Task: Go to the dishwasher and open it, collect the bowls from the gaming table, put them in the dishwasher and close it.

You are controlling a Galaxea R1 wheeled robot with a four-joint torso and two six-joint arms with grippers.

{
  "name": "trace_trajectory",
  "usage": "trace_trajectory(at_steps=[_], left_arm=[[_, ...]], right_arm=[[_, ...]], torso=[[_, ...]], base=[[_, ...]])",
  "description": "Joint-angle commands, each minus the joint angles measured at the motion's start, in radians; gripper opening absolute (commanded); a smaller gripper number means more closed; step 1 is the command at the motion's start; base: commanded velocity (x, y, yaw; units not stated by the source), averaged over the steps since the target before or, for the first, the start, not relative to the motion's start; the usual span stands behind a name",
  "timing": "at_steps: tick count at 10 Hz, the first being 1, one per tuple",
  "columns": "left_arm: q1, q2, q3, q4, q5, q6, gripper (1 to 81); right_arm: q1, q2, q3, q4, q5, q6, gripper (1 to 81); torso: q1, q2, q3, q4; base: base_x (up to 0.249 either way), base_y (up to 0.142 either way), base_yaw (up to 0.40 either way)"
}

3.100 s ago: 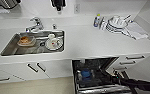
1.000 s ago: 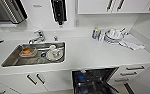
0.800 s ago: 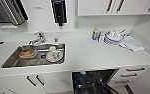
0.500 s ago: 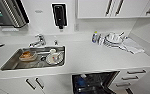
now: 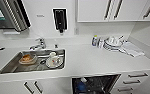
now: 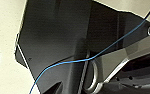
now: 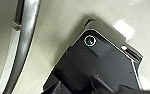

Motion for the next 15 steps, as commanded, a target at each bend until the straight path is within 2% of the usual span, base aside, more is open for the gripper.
trace_trajectory(at_steps=[1, 3, 8, 9, 11, 12, 15], left_arm=[[0.004, -0.003, 0.002, -0.007, 0.058, -0.005, 81.1], [0.009, -0.004, 0.002, -0.007, 0.058, -0.007, 81.1], [0.011, -0.006, 0.002, -0.007, 0.060, -0.007, 81.1], [0.011, -0.003, 0.002, -0.007, 0.069, -0.007, 81.1], [0.011, 0.003, 0.002, -0.007, 0.090, -0.007, 81.1], [0.009, 0.006, 0.002, -0.006, 0.090, -0.005, 81.1], [0.011, 0.013, 0.002, -0.006, 0.090, 0.001, 81.1]], right_arm=[[0.093, -0.042, -0.030, 0.098, -0.070, 0.004, 81.1], [0.124, -0.044, -0.061, 0.208, -0.082, 0.004, 81.1], [0.219, -0.073, -0.069, 0.385, -0.100, 0.004, 81.1], [0.263, -0.108, -0.025, 0.411, -0.100, 0.004, 81.1], [0.358, -0.192, 0.082, 0.421, -0.107, 0.004, 81.1], [0.401, -0.242, 0.131, 0.421, -0.139, 0.004, 81.1], [0.464, -0.295, 0.170, 0.409, -0.215, -0.010, 81.1]], torso=[[0.063, -0.098, 0.000, 0.000], [0.106, -0.167, 0.000, 0.000], [0.215, -0.341, 0.002, 0.000], [0.174, -0.280, 0.002, 0.000], [0.204, -0.335, 0.002, 0.000], [0.210, -0.344, 0.002, 0.000], [0.212, -0.348, 0.002, 0.000]], base=[[0.000, 0.000, 0.000], [0.000, 0.000, 0.000], [0.000, 0.000, 0.000], [0.000, 0.000, 0.000], [0.000, 0.000, 0.000], [0.000, 0.000, 0.000], [0.000, 0.000, 0.000]])
